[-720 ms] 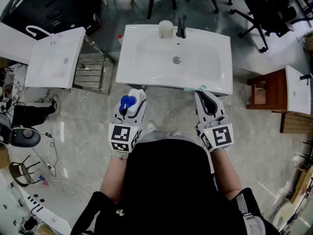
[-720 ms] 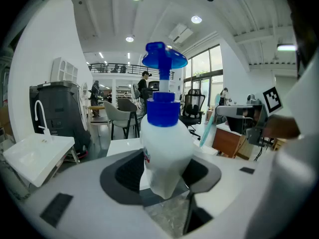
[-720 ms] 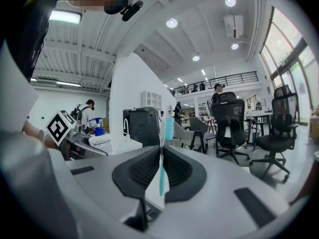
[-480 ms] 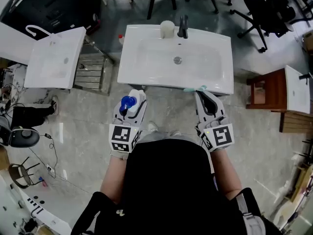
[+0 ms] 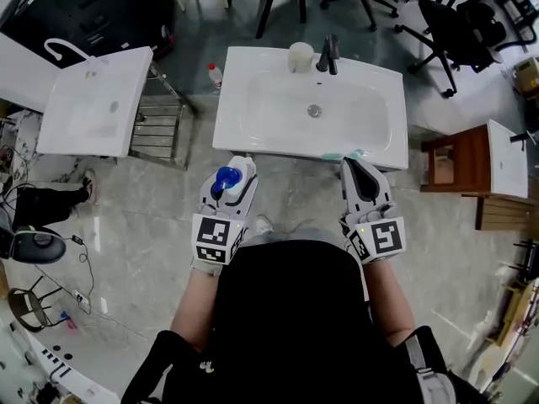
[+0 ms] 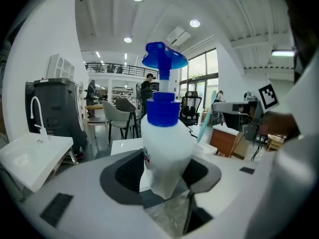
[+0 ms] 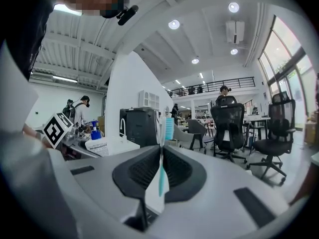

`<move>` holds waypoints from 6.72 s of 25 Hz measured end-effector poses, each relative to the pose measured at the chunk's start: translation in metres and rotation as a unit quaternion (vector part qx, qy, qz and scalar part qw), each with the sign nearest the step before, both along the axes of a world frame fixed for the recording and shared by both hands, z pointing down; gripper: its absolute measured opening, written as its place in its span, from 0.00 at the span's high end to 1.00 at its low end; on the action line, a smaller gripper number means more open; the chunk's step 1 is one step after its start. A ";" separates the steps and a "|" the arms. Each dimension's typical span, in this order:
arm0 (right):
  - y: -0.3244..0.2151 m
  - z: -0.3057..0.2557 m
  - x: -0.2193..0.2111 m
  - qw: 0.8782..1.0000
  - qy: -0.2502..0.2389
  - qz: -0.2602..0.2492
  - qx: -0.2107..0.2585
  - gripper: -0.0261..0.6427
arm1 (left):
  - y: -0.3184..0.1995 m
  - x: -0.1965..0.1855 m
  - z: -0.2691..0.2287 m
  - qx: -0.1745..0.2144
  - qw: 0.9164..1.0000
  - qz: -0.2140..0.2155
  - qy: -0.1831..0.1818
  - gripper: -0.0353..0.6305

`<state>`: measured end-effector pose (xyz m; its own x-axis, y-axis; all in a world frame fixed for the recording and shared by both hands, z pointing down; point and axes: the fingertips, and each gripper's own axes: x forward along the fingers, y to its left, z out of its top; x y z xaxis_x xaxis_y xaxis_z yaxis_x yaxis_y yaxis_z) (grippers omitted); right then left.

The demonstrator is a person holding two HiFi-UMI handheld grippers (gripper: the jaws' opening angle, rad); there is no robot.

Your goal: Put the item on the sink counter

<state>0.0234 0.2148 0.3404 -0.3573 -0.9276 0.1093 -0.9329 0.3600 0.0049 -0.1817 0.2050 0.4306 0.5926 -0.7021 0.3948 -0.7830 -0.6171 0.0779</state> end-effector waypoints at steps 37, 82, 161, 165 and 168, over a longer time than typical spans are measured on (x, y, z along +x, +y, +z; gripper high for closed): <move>-0.179 0.028 0.140 0.989 -0.060 -0.128 -0.030 0.90 | -0.134 0.117 0.011 -0.031 0.984 -0.173 -0.014 0.62; -0.358 0.069 0.001 0.999 -0.006 0.027 -0.016 0.90 | -0.242 0.002 0.074 -0.098 0.994 -0.033 -0.030 0.62; -0.253 0.120 0.035 0.989 0.029 0.004 -0.148 0.89 | -0.233 0.019 0.070 -0.092 0.993 -0.068 -0.011 0.62; -0.235 0.111 0.042 0.989 0.020 -0.005 -0.144 0.89 | -0.242 0.026 0.074 -0.092 0.993 -0.067 -0.010 0.62; -0.227 0.107 0.038 0.989 0.016 -0.027 -0.142 0.89 | -0.256 0.028 0.080 -0.093 0.993 -0.068 -0.008 0.62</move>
<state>0.0616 -0.0123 0.4471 -0.3970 -0.8375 0.3755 -0.9136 0.3999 -0.0738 -0.1542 -0.0512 0.5101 0.4891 -0.6894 0.5343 -0.8606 -0.4813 0.1667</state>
